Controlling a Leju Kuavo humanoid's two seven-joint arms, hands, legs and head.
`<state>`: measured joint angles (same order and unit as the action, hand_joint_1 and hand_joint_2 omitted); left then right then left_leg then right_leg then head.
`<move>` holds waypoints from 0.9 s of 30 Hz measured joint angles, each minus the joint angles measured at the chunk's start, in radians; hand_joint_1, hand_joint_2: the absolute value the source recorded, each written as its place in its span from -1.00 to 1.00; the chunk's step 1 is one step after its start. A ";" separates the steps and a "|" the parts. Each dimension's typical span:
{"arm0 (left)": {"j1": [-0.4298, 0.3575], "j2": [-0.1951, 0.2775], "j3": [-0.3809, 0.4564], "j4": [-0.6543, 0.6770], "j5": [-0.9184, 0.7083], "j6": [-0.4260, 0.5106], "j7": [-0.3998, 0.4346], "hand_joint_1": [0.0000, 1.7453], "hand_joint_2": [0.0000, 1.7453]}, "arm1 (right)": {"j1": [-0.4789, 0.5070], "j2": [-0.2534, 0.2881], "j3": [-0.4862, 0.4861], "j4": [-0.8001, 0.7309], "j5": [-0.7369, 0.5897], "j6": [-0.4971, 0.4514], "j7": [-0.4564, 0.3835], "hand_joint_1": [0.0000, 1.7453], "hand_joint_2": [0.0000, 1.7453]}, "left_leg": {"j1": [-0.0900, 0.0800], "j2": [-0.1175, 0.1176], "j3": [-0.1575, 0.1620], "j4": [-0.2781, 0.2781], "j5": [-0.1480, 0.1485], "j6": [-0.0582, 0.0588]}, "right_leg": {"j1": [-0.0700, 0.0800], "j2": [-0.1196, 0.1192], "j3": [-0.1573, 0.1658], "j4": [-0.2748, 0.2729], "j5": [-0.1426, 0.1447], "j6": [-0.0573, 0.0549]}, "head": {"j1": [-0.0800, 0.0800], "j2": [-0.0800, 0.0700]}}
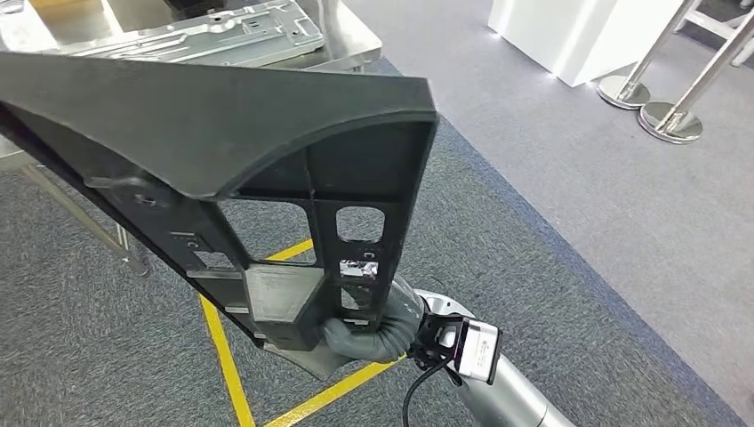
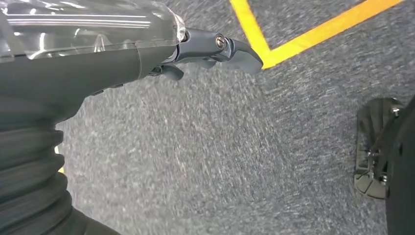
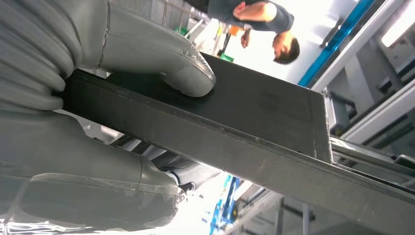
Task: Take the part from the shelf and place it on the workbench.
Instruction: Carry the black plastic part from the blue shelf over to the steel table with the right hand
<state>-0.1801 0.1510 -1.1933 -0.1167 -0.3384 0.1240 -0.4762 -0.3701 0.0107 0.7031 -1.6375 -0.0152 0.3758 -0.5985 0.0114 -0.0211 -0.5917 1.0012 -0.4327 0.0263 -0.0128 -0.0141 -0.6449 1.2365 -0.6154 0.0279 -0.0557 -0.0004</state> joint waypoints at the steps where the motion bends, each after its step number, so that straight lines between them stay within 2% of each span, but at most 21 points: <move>1: 0.000 0.000 0.000 0.000 0.000 0.000 0.000 -1.00 1.00 | 0.001 -0.002 0.000 0.005 -0.001 0.000 -0.001 1.00 1.00 | -0.001 -0.013 -0.001 0.001 0.000 0.001 | 0.000 0.005 -0.028 0.053 -0.013 0.000 | 0.000 0.000; 2: 0.001 0.000 0.000 0.000 0.000 0.000 0.000 -1.00 1.00 | 0.001 -0.003 0.000 0.009 -0.001 0.000 -0.001 1.00 1.00 | -0.001 -0.027 -0.001 0.002 0.000 0.001 | 0.000 0.008 -0.039 0.066 -0.004 -0.001 | 0.000 0.000; 3: 0.002 -0.001 0.000 0.000 0.000 0.000 -0.001 -1.00 1.00 | 0.001 -0.004 0.000 0.011 -0.002 0.000 -0.002 1.00 1.00 | -0.001 -0.042 -0.001 0.004 0.000 0.001 | 0.000 0.010 -0.030 0.039 0.025 -0.003 | 0.000 0.000; 4: 0.002 -0.001 0.000 0.000 0.000 0.000 -0.001 -1.00 1.00 | 0.001 -0.004 0.000 0.013 -0.002 0.000 -0.003 1.00 1.00 | -0.001 -0.057 0.000 0.005 0.000 0.000 | 0.000 0.020 -0.001 -0.028 0.067 -0.007 | 0.000 0.000; 5: 0.001 -0.002 0.000 0.000 0.000 0.000 -0.001 -1.00 1.00 | 0.000 -0.004 0.000 0.014 -0.002 0.000 -0.004 1.00 1.00 | -0.001 -0.071 -0.001 0.007 0.000 -0.002 | -0.001 0.043 0.033 -0.103 0.102 -0.012 | 0.000 0.000; 6: 0.000 -0.003 0.000 0.000 0.000 0.000 -0.001 -1.00 1.00 | -0.001 -0.004 0.000 0.014 -0.002 0.000 -0.004 1.00 1.00 | -0.001 -0.084 -0.002 0.010 0.000 -0.006 | -0.002 0.065 0.059 -0.165 0.125 -0.015 | 0.000 0.000; 8: 0.001 -0.004 0.000 -0.001 0.000 0.000 -0.001 -1.00 1.00 | -0.003 -0.005 0.000 0.016 -0.002 0.000 -0.006 1.00 1.00 | 0.001 -0.105 -0.009 0.011 0.002 -0.018 | -0.001 0.088 0.082 -0.218 0.137 -0.019 | 0.000 0.000; 10: 0.005 -0.004 0.000 -0.001 0.000 0.000 -0.001 -1.00 1.00 | -0.005 -0.004 0.000 0.018 -0.002 0.000 -0.006 1.00 1.00 | 0.004 -0.122 -0.014 0.007 0.006 -0.032 | -0.001 0.068 0.084 -0.225 0.141 -0.027 | 0.000 0.000; 11: 0.008 -0.004 0.000 -0.001 0.000 0.000 -0.002 -1.00 1.00 | -0.007 -0.004 0.000 0.018 -0.002 0.000 -0.006 1.00 1.00 | 0.003 -0.111 -0.017 0.009 0.003 -0.037 | -0.003 0.057 0.087 -0.232 0.144 -0.033 | 0.000 0.000; 12: 0.008 -0.004 0.000 -0.001 0.000 0.000 -0.002 -1.00 1.00 | -0.008 -0.003 0.000 0.018 -0.003 0.000 -0.007 1.00 1.00 | 0.002 -0.085 -0.027 0.031 -0.011 -0.041 | -0.005 0.044 0.090 -0.239 0.148 -0.039 | 0.000 0.000; 14: 0.003 -0.005 0.000 -0.002 0.000 0.001 -0.001 -1.00 1.00 | -0.009 -0.002 0.000 0.020 -0.003 0.001 -0.008 1.00 1.00 | 0.001 -0.018 -0.077 0.137 -0.068 -0.049 | -0.004 0.015 0.095 -0.247 0.150 -0.048 | 0.000 0.000; 15: 0.000 -0.006 0.000 -0.002 0.000 0.001 0.000 -1.00 1.00 | -0.009 -0.003 0.000 0.021 -0.003 0.000 -0.010 1.00 1.00 | 0.002 0.001 -0.113 0.211 -0.102 -0.054 | -0.003 0.000 0.095 -0.247 0.149 -0.050 | 0.000 0.000; 16: -0.002 -0.006 0.000 -0.002 0.000 0.001 0.002 -1.00 1.00 | -0.007 -0.003 0.000 0.024 -0.003 -0.001 -0.012 1.00 1.00 | 0.004 0.008 -0.140 0.268 -0.121 -0.057 | -0.001 -0.014 0.095 -0.247 0.148 -0.051 | 0.000 0.000; 17: -0.002 -0.006 0.000 -0.002 0.000 0.002 0.005 -1.00 1.00 | -0.006 -0.004 0.000 0.027 -0.003 -0.002 -0.015 1.00 1.00 | 0.006 0.011 -0.153 0.294 -0.123 -0.060 | -0.001 -0.028 0.095 -0.246 0.146 -0.050 | 0.000 0.000; 18: -0.002 -0.007 0.000 -0.002 0.000 0.002 0.009 -1.00 1.00 | -0.006 -0.005 0.000 0.030 -0.003 -0.004 -0.019 1.00 1.00 | 0.008 0.015 -0.144 0.279 -0.106 -0.062 | -0.001 -0.042 0.096 -0.245 0.144 -0.049 | 0.000 0.000; 20: -0.007 -0.007 0.000 -0.002 0.000 0.003 0.021 -1.00 1.00 | -0.006 -0.005 0.000 0.035 -0.002 -0.008 -0.028 1.00 1.00 | 0.008 0.044 -0.071 0.142 -0.042 -0.061 | 0.000 -0.067 0.101 -0.241 0.137 -0.043 | 0.000 0.000; 22: -0.017 -0.007 0.000 -0.002 0.000 0.003 0.035 -1.00 1.00 | -0.006 -0.007 0.000 0.038 -0.001 -0.014 -0.037 1.00 1.00 | 0.002 0.075 -0.009 0.027 -0.006 -0.050 | 0.005 -0.087 0.106 -0.237 0.129 -0.034 | 0.000 0.000; 23: -0.022 -0.007 0.000 -0.003 0.000 0.001 0.041 -1.00 1.00 | -0.006 -0.009 0.000 0.039 0.000 -0.017 -0.040 1.00 1.00 | -0.002 0.080 -0.001 0.008 -0.005 -0.043 | 0.007 -0.094 0.107 -0.237 0.127 -0.029 | 0.000 0.000; 25: -0.026 -0.007 0.000 -0.003 0.000 -0.007 0.054 -1.00 1.00 | -0.004 -0.012 -0.001 0.041 -0.001 -0.018 -0.046 1.00 1.00 | -0.004 0.063 -0.003 0.007 -0.005 -0.031 | 0.009 -0.105 0.110 -0.237 0.125 -0.018 | 0.000 0.000; 26: -0.026 -0.007 0.000 -0.003 0.000 -0.014 0.062 -1.00 1.00 | -0.002 -0.013 -0.002 0.041 -0.003 -0.016 -0.048 1.00 1.00 | -0.003 0.057 -0.003 0.005 -0.004 -0.026 | 0.007 -0.097 0.110 -0.233 0.120 -0.012 | 0.000 0.000; 27: -0.027 -0.007 0.000 -0.003 0.000 -0.022 0.069 -1.00 1.00 | -0.001 -0.014 -0.003 0.041 -0.006 -0.013 -0.050 1.00 1.00 | -0.001 0.051 -0.002 0.003 -0.002 -0.021 | 0.004 -0.076 0.104 -0.216 0.107 -0.007 | 0.000 0.000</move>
<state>-0.2066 0.1439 -1.1931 -0.1200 -0.3386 0.1024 -0.4072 -0.3707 -0.0034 0.6999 -1.5960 -0.0216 0.3631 -0.6486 0.0100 0.0303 -0.5936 1.0041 -0.4351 0.0056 -0.0086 -0.0905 -0.5409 1.0201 -0.5089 0.0213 -0.0558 -0.0004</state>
